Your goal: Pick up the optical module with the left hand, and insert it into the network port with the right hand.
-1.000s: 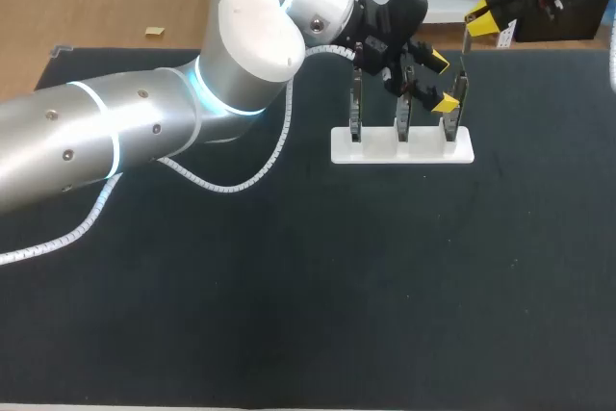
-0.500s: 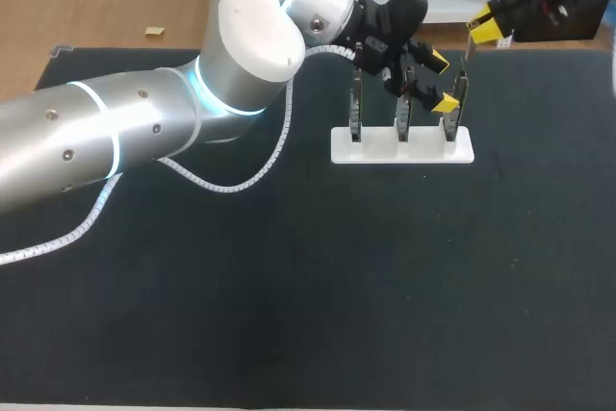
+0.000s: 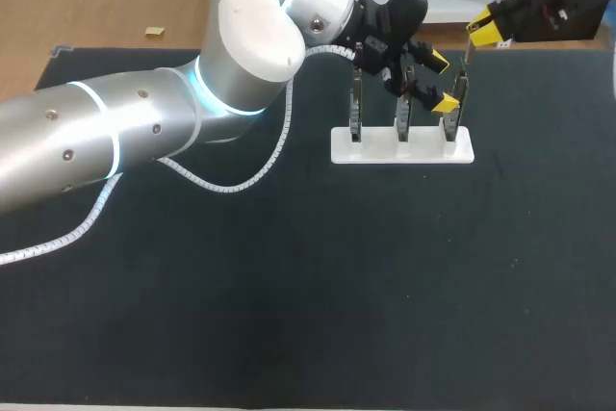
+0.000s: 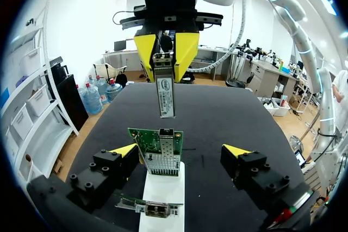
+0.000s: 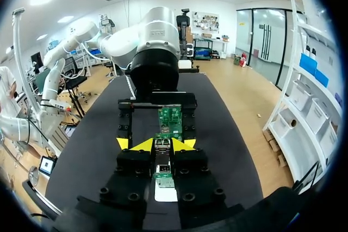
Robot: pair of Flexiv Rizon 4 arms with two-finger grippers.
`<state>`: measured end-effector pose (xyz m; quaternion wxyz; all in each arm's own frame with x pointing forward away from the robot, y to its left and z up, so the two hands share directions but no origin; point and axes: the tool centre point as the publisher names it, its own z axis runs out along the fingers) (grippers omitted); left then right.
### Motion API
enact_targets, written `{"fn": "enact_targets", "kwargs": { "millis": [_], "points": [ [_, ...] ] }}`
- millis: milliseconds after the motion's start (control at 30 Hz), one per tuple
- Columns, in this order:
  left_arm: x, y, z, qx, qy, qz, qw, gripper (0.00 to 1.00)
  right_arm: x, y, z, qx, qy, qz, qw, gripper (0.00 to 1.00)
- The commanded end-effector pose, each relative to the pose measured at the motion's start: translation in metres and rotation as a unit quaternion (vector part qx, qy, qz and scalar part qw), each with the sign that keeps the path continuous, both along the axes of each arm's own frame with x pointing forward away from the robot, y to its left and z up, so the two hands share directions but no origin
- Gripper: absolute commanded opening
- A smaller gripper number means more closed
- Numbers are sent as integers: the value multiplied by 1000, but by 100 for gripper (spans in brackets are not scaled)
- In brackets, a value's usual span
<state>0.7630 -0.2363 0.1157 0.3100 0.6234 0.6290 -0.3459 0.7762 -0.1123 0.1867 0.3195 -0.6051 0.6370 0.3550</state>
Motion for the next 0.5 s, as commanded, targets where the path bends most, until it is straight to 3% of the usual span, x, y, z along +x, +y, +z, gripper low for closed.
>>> {"fn": "enact_targets", "kwargs": {
  "millis": [33, 500],
  "points": [
    [1, -1, 1, 2, 1, 0, 1000, 100, -4, 1, -1, 0, -3, -2, 1000, 0],
    [1, -1, 1, 2, 1, 0, 1000, 100, -6, 5, -8, -6, 0, -2, 1000, 0]
  ]
}}
